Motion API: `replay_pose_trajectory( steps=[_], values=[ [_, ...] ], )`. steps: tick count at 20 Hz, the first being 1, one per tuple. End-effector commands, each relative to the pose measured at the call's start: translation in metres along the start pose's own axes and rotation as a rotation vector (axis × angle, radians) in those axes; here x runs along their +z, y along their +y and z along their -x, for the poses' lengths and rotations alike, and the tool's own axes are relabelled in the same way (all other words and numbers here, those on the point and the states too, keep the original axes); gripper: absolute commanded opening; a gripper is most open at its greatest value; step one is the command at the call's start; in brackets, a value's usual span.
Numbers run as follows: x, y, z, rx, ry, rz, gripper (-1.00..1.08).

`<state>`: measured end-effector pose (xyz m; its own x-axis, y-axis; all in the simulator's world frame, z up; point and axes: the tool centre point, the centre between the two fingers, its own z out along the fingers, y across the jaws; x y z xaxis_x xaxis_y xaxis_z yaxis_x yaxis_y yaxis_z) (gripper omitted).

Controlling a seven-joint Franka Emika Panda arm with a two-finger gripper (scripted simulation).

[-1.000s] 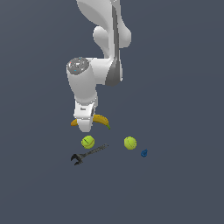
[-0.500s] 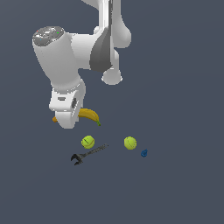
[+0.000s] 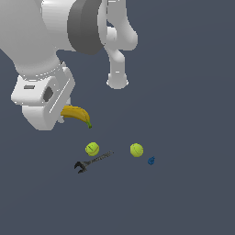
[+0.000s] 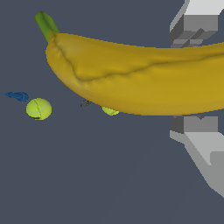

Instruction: Pick up a designated object from a clutter of objects.

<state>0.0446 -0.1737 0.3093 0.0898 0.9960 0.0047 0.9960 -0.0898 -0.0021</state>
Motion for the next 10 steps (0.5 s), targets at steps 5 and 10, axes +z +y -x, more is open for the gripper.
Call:
replay_pose_trajectory(
  steps=[5,10],
  values=[
    [-0.042,0.020,0.017,0.001,-0.002,0.001,-1.00],
    [-0.067,0.032,0.027,0.002,-0.003,0.002,-1.00]
  ],
)
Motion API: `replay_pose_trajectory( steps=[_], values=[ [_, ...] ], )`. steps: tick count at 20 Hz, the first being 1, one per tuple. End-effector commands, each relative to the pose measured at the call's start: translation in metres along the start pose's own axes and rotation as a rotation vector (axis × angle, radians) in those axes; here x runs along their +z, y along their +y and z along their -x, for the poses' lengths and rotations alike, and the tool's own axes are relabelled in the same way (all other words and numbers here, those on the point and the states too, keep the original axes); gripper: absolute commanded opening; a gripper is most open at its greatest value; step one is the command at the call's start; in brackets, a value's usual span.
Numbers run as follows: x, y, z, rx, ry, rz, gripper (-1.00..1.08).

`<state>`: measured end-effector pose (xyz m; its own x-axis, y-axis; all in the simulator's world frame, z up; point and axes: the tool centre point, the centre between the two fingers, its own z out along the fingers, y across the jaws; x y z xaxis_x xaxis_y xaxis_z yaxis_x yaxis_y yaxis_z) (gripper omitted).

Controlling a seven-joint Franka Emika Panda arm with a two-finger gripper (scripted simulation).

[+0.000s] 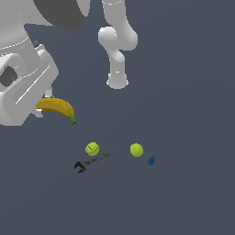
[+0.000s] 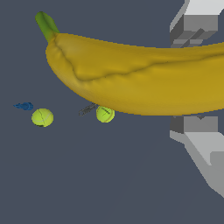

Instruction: Pick up a designated object from a clutter of objects.

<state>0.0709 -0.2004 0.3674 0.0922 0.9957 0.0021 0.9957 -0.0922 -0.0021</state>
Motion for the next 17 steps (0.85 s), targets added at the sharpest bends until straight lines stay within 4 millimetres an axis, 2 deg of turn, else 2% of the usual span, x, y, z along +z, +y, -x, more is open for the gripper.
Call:
replay_pose_trajectory(
  steps=[1,9,17],
  values=[
    [-0.013,0.006,0.005,0.000,-0.001,0.002,-1.00],
    [-0.034,0.017,0.013,0.001,-0.002,0.002,-1.00],
    [-0.040,0.021,0.016,0.001,-0.002,0.002,-1.00]
  ],
)
